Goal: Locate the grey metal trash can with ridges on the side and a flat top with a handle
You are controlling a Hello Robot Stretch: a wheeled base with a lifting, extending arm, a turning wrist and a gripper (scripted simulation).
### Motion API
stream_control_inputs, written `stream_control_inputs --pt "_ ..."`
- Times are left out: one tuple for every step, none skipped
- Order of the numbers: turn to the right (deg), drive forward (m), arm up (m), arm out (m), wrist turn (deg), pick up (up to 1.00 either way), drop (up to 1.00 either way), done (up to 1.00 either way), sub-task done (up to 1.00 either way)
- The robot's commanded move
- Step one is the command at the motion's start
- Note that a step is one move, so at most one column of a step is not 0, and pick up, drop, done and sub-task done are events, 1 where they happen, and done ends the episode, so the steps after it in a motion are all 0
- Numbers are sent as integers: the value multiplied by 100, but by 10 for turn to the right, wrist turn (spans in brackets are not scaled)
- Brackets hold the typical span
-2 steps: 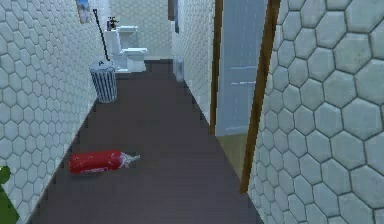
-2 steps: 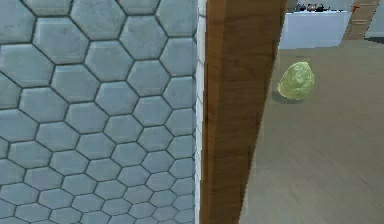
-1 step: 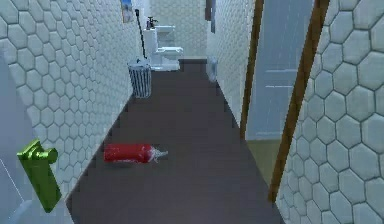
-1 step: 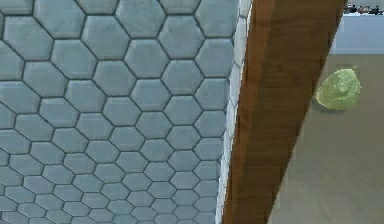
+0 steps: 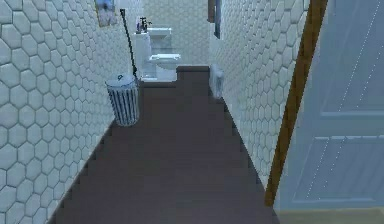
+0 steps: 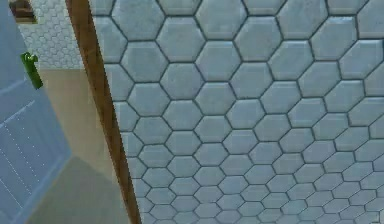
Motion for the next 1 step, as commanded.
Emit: stream_control_inputs --pt "0 100 0 0 0 0 0 0 0"
